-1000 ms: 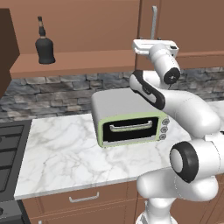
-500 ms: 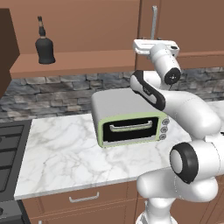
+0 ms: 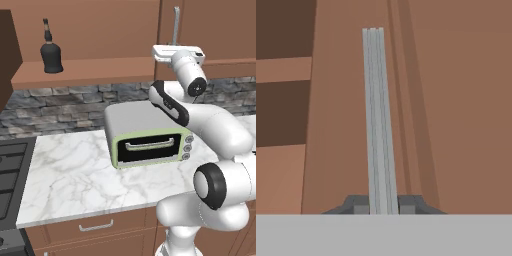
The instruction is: Get the candle and the liquor from the cabinet and move them to the dining counter.
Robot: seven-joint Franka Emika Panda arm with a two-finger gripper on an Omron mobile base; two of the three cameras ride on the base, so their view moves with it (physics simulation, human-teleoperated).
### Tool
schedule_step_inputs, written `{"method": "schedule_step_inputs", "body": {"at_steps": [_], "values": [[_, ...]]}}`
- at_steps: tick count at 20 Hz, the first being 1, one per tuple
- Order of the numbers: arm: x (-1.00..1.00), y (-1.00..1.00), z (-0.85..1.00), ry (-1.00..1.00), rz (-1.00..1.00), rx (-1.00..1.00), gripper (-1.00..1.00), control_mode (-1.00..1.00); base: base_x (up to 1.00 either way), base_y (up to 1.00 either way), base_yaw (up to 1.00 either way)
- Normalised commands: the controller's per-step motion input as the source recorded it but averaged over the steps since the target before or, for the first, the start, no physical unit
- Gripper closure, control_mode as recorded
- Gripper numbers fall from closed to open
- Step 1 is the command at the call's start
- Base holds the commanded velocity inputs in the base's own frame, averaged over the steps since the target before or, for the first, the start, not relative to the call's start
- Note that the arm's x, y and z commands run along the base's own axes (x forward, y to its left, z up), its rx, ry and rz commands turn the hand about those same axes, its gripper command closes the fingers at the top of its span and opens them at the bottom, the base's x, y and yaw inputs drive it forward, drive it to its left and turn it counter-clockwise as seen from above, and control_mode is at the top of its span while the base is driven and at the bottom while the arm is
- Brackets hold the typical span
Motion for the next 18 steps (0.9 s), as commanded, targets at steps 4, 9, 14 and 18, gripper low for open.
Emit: {"method": "schedule_step_inputs", "body": {"at_steps": [4, 9, 14, 18], "values": [[0.00, 0.00, 0.00, 0.00, 0.00, 0.00, 1.00, -1.00, 0.00, 0.00, 0.00], [-0.03, -0.12, 0.03, 0.00, 0.00, 0.00, 1.00, -1.00, 0.00, 0.00, 0.00], [-0.36, -0.31, 0.08, 0.00, -0.04, 0.00, 1.00, -1.00, 0.00, 0.00, 0.00], [-0.52, -0.41, 0.08, 0.00, -0.09, 0.00, 1.00, -1.00, 0.00, 0.00, 0.00]]}}
